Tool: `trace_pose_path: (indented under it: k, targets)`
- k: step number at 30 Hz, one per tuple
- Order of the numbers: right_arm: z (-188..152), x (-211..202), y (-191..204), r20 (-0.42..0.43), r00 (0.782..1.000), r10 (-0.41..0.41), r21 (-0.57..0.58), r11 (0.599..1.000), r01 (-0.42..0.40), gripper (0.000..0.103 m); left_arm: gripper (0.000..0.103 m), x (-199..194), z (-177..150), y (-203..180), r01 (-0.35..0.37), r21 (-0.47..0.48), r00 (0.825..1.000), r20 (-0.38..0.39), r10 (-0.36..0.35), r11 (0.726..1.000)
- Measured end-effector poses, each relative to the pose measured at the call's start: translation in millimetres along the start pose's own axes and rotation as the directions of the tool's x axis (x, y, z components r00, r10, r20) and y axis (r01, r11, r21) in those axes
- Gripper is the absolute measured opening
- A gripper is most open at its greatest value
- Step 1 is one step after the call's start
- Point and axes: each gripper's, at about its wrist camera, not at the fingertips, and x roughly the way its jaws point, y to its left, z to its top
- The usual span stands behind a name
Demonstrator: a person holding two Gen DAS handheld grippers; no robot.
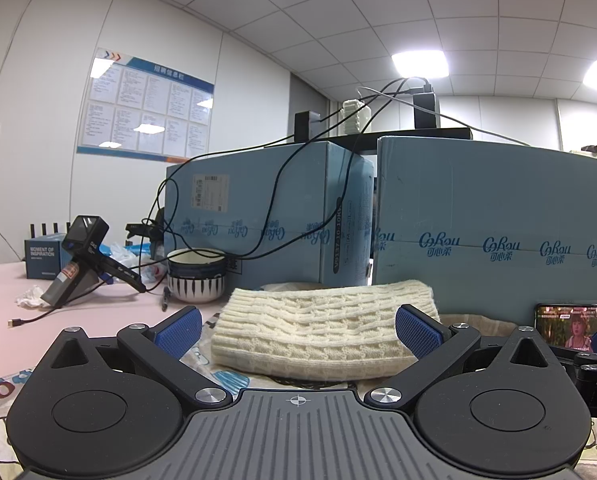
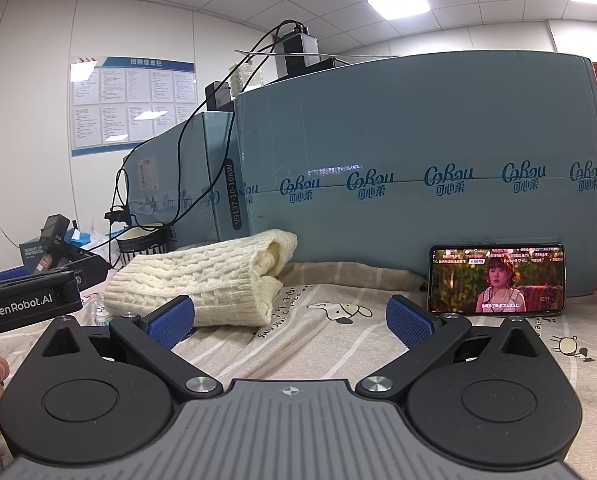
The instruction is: Fold clothes
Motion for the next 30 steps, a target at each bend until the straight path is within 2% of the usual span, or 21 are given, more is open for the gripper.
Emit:
trace_pose_path:
  k: [30]
  targets:
    - [0.2, 0.7, -0.8, -0.004, 1.0, 0.001, 0.003, 1.0, -0.001, 0.103, 0.103, 1.7, -0.9, 0.0, 0.005, 0.002, 1.0, -0.009, -0.005, 1.0]
